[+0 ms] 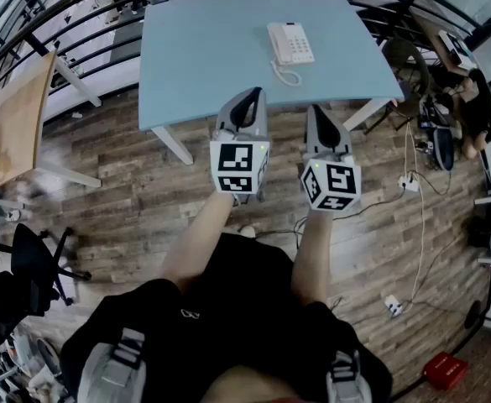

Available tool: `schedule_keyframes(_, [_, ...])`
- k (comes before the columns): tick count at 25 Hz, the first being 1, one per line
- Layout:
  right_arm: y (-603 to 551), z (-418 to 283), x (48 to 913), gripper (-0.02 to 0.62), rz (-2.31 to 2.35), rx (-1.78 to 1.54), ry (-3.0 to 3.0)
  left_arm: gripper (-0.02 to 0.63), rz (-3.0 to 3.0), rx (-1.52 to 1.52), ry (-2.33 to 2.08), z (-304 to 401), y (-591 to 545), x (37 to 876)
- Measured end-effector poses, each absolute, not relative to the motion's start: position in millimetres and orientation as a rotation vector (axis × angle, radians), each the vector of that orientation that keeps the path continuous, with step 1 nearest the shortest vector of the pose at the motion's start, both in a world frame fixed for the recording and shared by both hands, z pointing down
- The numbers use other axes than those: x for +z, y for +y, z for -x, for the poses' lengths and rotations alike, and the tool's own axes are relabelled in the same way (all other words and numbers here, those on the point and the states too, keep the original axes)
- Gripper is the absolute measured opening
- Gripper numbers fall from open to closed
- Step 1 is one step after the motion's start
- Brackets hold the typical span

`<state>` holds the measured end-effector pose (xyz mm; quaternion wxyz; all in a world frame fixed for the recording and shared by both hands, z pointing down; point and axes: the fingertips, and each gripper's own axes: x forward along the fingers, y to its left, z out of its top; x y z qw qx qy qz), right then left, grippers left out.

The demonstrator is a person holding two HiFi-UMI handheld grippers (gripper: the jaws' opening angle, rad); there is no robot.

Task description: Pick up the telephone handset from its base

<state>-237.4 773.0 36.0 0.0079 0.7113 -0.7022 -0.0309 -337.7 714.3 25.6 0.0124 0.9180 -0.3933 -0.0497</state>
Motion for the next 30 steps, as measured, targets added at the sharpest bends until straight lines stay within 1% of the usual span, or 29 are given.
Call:
schedule_keyframes(5, [784, 225, 33, -0.006, -2.216, -0.126, -2.202, -0.002, -2.833, -0.158, -1.238, 328, 725, 32])
schedule_keyframes(11, [772, 205, 35, -0.006, -2.22, -0.076, -2.233, -0.002, -2.798, -0.142, -1.285, 324, 718, 34])
schedule_keyframes(18, [738, 217, 55, -0.006, -2.153, -0.005, -2.31, -0.002, -2.736, -0.11, -1.368, 347, 689, 53])
schedule_keyframes(24, [681, 215, 74, -0.005, -2.116, 0.042, -2.323, -0.002, -2.694, -0.083, -1.383, 347, 632, 74])
schedule_keyframes(30, [593, 155, 103, -0.006, -2.135, 0.116, -2.265, -0.002, -2.67, -0.018, -1.337, 295, 538, 104])
